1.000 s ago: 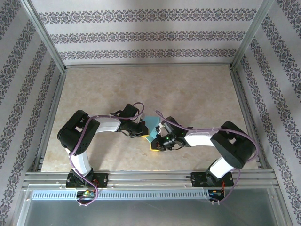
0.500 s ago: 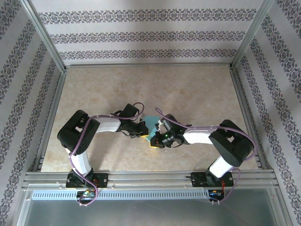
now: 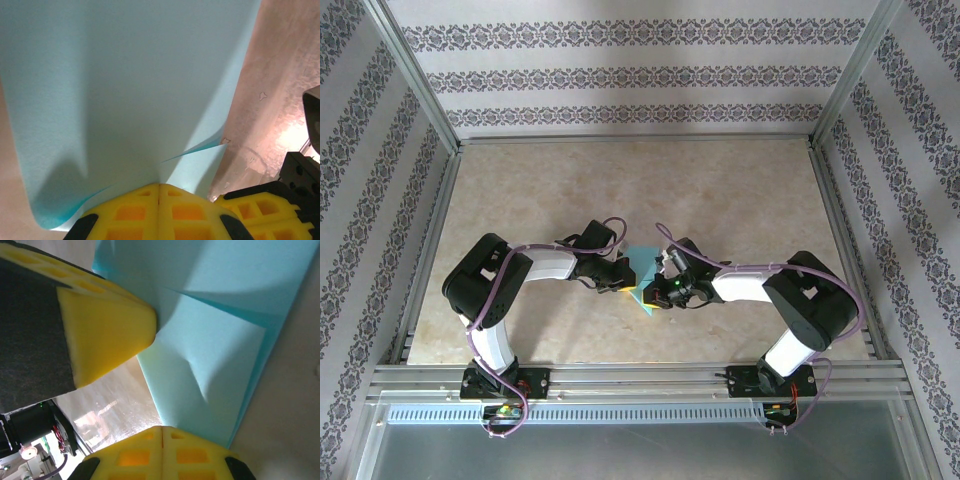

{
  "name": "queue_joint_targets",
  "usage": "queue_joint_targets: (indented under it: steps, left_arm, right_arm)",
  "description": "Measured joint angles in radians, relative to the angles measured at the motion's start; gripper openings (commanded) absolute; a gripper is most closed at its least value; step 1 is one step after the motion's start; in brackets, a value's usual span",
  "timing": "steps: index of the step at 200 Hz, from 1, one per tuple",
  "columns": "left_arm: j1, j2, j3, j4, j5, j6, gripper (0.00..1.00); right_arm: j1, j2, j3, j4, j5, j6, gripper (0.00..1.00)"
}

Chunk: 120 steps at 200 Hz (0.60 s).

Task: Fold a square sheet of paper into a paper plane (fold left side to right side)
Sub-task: Third fold the triangle at the center of the table.

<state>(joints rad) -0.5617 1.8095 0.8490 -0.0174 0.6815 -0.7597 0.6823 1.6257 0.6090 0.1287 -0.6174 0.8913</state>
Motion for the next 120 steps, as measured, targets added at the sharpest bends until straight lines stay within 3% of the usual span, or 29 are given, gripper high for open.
queue_joint_targets:
  steps: [120]
  left_arm:
    - [0.0, 0.002, 0.003, -0.002, 0.002, 0.0, 0.0]
  right_arm:
    - [0.005, 0.023, -0.003, -0.003, 0.002, -0.008, 0.0]
